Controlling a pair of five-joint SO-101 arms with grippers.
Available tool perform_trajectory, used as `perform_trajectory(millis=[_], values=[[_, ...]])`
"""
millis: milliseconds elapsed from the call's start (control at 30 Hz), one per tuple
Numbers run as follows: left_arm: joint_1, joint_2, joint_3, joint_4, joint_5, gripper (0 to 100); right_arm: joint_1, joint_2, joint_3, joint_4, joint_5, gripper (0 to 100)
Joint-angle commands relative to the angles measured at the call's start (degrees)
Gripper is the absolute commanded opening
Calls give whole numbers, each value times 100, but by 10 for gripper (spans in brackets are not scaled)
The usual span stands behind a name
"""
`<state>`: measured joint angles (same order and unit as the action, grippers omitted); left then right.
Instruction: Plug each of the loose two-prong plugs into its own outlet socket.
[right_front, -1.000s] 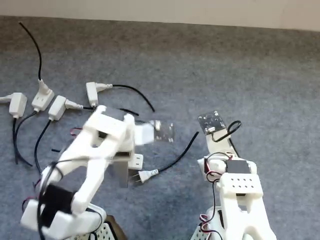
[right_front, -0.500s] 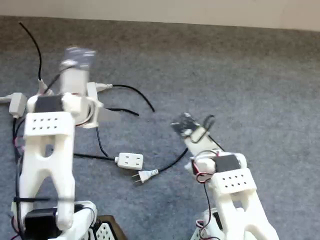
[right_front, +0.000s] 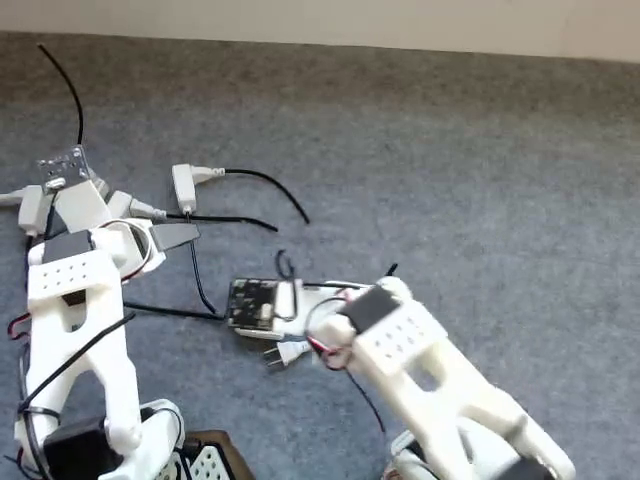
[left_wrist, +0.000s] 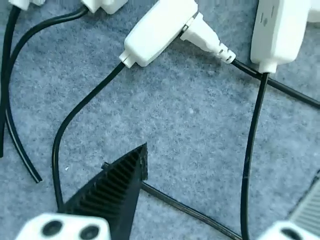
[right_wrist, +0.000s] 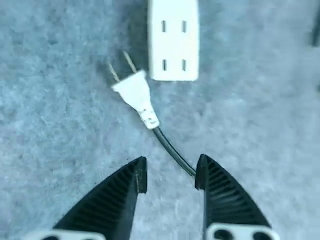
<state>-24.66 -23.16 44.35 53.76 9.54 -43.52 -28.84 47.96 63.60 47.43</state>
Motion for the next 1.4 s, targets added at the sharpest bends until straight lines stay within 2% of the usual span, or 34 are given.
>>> perform_trajectory(millis=[0,167,333,567,733,833,867,900,967,1100,1167,1267,1367], values=[[-75,-154,-22,-70,26,470,-110,725,-277,-611,62,166],[13,-136,13,-70,26,470,-119,1218,-224,-1244,62,166],[110,-136,13,-70,18,470,-189,1481,-224,-1270,35,166],[127,-136,13,-70,18,470,-831,1701,277,-1684,26,166],[136,-136,13,-70,18,470,-831,1965,435,-1736,26,156],[136,-136,13,-70,18,470,-655,2026,479,-1727,26,15],[136,-136,13,-70,18,470,-567,2026,479,-1727,26,2],[136,-136,13,-70,18,470,-462,2026,479,-1727,26,22],[136,-136,13,-70,18,470,-215,2026,479,-1727,-35,2],[347,-136,13,-53,18,470,462,1956,374,-1701,-563,7],[435,-136,-40,-35,-44,470,778,1736,215,-1314,-712,7],[462,-180,-84,-26,-809,470,1077,1077,-145,-409,-1011,7],[699,-180,-444,624,-1398,473,1112,101,-400,259,-1565,7]])
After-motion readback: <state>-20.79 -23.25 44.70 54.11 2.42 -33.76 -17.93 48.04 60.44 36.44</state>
